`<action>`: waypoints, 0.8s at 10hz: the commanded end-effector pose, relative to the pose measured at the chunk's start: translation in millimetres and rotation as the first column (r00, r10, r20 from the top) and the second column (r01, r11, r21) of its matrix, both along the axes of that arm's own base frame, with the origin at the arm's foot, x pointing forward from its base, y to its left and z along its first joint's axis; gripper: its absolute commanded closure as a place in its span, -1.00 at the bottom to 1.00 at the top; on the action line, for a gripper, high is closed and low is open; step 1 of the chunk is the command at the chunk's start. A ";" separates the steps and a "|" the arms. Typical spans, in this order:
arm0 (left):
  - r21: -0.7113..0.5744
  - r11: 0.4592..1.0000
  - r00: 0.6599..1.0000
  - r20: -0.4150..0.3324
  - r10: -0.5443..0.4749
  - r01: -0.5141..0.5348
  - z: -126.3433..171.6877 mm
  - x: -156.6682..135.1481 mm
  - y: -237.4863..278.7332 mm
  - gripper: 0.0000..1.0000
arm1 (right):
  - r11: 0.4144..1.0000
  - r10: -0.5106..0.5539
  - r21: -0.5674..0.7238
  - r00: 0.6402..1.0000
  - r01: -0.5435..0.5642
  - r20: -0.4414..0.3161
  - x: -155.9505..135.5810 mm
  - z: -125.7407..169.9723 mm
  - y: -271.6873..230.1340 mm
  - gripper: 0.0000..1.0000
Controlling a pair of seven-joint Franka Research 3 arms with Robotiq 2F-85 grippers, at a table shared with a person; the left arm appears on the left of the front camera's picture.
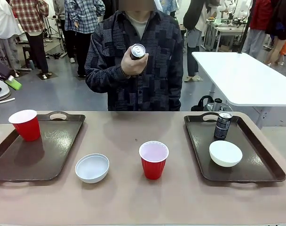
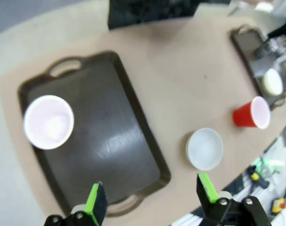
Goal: Prepare tableware on both trays.
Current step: Pick up a Picnic Bowl from the table and place it on a Handle tray.
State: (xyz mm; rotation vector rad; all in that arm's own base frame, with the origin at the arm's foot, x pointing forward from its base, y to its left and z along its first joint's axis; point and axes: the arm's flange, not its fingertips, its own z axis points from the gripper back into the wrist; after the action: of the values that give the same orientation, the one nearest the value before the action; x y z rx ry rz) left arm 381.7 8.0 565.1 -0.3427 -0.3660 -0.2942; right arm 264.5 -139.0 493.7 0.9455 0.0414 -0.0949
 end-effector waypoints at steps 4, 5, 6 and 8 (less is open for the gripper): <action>0.255 0.957 0.990 -0.059 -0.126 0.137 -51.6 -8.2 -79.4 -1.00 | 1.000 0.001 0.013 1.000 -0.002 0.002 -0.2 2.1 2.7 -1.00; 0.275 0.951 0.990 -0.061 -0.125 0.137 -66.1 -7.1 -89.6 -1.00 | 1.000 0.001 0.013 1.000 -0.002 0.002 -0.2 2.1 2.7 -1.00; 0.306 0.938 0.987 -0.074 -0.144 0.160 -84.7 -9.9 -102.3 -1.00 | 1.000 0.001 0.013 1.000 -0.002 0.002 -0.2 2.1 2.7 -1.00; 0.306 0.932 0.980 -0.094 -0.174 0.195 -96.8 -16.0 -101.4 -1.00 | 1.000 0.001 0.013 1.000 -0.002 0.002 -0.2 2.1 2.7 -1.00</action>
State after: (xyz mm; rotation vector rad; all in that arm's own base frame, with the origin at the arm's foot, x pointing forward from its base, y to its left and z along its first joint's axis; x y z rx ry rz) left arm 367.4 -95.0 469.6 -0.0928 -0.2123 -0.5289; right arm 264.7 -137.2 494.3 0.9410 0.0438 -0.0916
